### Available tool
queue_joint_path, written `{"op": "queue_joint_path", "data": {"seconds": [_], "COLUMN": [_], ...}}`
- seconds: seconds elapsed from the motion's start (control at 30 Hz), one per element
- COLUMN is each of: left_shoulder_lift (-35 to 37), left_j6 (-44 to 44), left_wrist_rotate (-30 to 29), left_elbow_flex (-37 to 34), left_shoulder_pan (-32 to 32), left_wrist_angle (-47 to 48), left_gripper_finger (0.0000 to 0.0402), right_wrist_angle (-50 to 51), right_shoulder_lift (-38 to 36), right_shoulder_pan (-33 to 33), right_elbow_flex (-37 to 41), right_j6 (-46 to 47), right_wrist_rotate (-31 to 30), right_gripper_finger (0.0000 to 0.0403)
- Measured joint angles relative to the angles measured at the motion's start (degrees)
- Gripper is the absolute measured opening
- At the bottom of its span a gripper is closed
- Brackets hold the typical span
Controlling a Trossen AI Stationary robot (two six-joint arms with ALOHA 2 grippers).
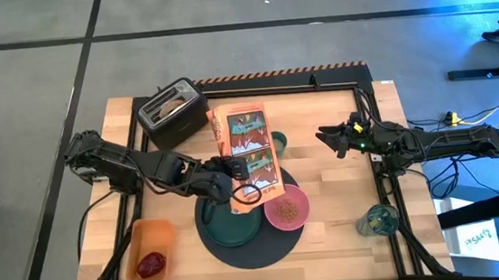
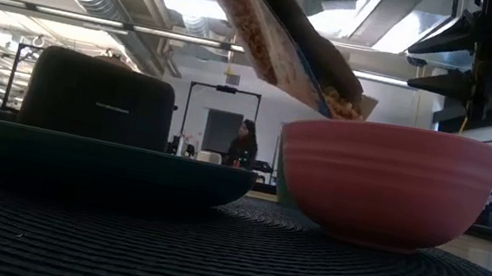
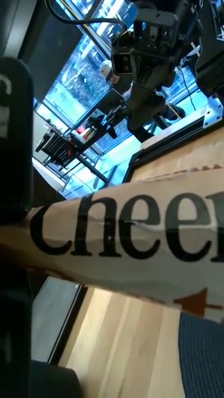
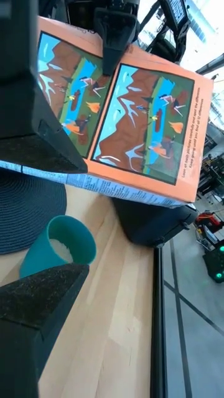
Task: Arrange a breakfast setting
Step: Pour the cereal from the cereal box into the pink bowl on the placemat
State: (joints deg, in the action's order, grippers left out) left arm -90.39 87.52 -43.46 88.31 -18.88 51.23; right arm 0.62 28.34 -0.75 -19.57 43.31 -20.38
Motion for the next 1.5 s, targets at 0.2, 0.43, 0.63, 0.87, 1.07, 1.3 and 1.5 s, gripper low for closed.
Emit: {"op": "queue_joint_path", "data": {"seconds": [0.2, 0.43, 0.63, 0.87, 1.07, 1.3, 1.5], "left_shoulder_lift": [0.00, -0.02, -1.97, -2.86, -2.86, -2.86, -2.86], "left_j6": [-1.45, -1.39, -1.51, -1.77, -2.43, -4.37, -4.02], "left_wrist_rotate": [1.66, 2.04, -0.58, -3.29, -4.09, -3.56, -3.50], "left_elbow_flex": [0.00, 0.00, 0.00, -0.02, -0.02, -0.02, -0.02], "left_shoulder_pan": [-0.03, -0.30, -0.58, -0.79, -0.73, -0.60, -1.02], "left_wrist_angle": [-0.19, -0.46, 0.06, -1.30, -1.15, -1.18, -1.18], "left_gripper_finger": [0.0007, 0.0007, 0.0007, 0.0007, 0.0007, 0.0007, 0.0007], "right_wrist_angle": [-0.02, -0.04, -0.04, -0.02, 0.49, 0.57, 0.57], "right_shoulder_lift": [0.00, 0.02, 0.03, 0.02, 0.02, 0.04, 0.04], "right_shoulder_pan": [0.00, -0.02, 0.00, 0.00, 0.00, 0.00, 0.02], "right_elbow_flex": [0.00, 0.00, 0.00, 0.00, 0.00, 0.02, 0.02], "right_j6": [0.02, 0.04, -0.01, -0.02, -0.04, -0.07, -0.07], "right_wrist_rotate": [0.00, 0.02, 0.02, 0.48, 0.48, 0.50, 0.50], "right_gripper_finger": [0.0236, 0.0236, 0.0236, 0.0236, 0.0236, 0.0236, 0.0236]}}
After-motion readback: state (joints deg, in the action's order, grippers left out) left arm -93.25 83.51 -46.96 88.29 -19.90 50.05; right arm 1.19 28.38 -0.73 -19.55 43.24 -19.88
